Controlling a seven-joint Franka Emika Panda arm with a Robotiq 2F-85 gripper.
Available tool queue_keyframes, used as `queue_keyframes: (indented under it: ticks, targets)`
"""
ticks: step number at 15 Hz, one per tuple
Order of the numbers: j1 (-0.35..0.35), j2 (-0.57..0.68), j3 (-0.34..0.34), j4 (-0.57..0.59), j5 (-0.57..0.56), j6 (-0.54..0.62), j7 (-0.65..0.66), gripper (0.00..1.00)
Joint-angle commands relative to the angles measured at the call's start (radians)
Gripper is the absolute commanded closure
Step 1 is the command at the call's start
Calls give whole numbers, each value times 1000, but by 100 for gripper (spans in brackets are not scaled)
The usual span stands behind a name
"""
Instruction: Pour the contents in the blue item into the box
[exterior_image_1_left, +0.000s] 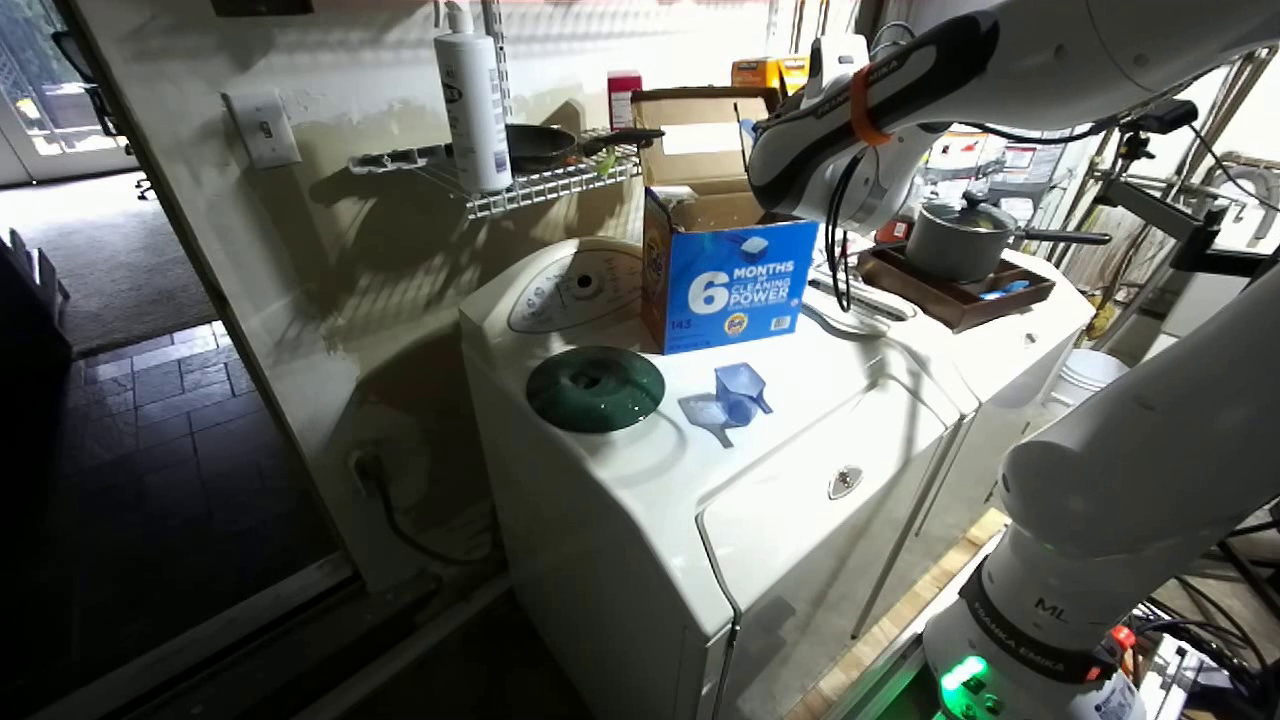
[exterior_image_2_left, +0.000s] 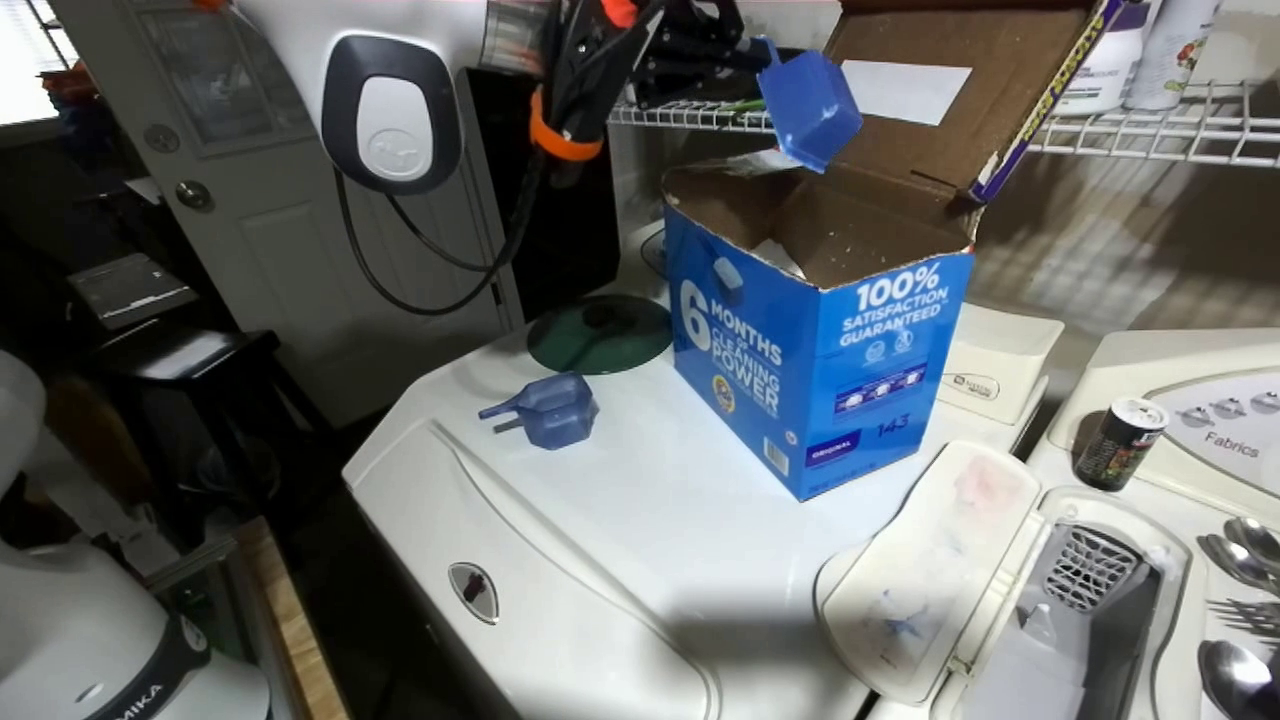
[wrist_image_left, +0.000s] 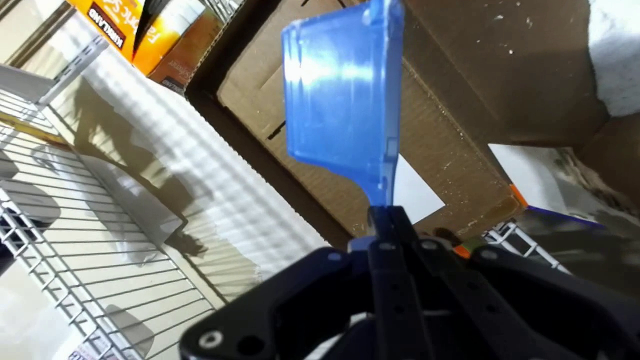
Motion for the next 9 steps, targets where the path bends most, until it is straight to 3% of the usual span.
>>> queue_keyframes:
  ticks: [1,7,8,9]
  targets:
    - [-45,-31,64,-24,59,49,-92,99]
    - [-82,-25,128,-27,106,155,-204,99]
    - [-64,-44,113,-31,100,79,-178,99]
    - [-80,-31,129,-26,116,127,-206,99]
